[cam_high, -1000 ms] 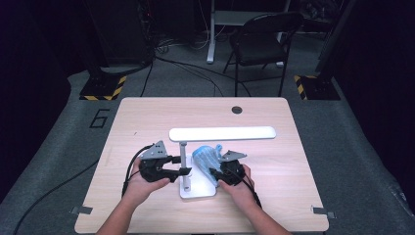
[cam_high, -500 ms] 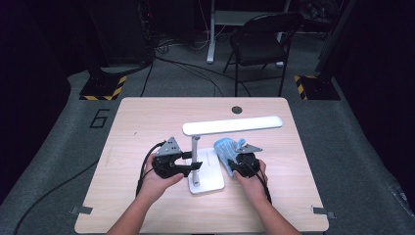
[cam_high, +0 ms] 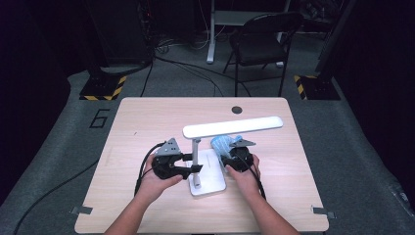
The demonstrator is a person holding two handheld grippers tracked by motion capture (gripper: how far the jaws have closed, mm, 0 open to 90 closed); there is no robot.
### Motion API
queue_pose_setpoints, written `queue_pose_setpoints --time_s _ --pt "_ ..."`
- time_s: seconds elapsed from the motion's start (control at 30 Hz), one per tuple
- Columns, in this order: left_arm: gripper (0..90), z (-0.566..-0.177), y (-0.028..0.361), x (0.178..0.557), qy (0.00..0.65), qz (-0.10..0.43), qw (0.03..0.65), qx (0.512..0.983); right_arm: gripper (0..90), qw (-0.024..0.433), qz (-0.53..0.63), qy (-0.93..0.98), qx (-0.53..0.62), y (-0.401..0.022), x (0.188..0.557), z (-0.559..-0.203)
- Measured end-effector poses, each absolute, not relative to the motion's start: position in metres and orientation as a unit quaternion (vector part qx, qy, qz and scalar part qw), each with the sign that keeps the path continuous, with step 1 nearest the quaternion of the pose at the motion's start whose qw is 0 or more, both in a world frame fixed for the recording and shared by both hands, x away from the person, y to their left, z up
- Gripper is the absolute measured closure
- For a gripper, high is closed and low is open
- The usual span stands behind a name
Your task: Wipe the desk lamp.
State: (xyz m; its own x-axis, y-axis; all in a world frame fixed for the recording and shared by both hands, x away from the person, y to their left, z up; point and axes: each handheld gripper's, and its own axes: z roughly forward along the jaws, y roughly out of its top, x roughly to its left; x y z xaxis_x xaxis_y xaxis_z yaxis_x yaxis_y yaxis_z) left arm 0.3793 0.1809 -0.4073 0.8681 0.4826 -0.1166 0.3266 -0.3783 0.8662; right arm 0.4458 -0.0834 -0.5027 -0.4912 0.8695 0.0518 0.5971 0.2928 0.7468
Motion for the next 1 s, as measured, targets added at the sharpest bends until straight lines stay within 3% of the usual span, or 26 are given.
queue_pose_setpoints --time_s 0.3,0.83,1.0 --pt "50.9 -0.408 0.179 0.376 0.233 0.095 0.498 0.83 64.8 0.163 0.366 0.791 0.463 -0.076 0.447 -0.507" --pt "52.5 -0.41 0.179 0.375 0.246 0.125 0.495 0.824 66.5 0.124 0.375 0.802 0.448 -0.084 0.424 -0.503" --pt "52.5 -0.41 0.179 0.375 0.248 0.126 0.494 0.824 66.4 0.125 0.377 0.808 0.435 -0.089 0.401 -0.504"
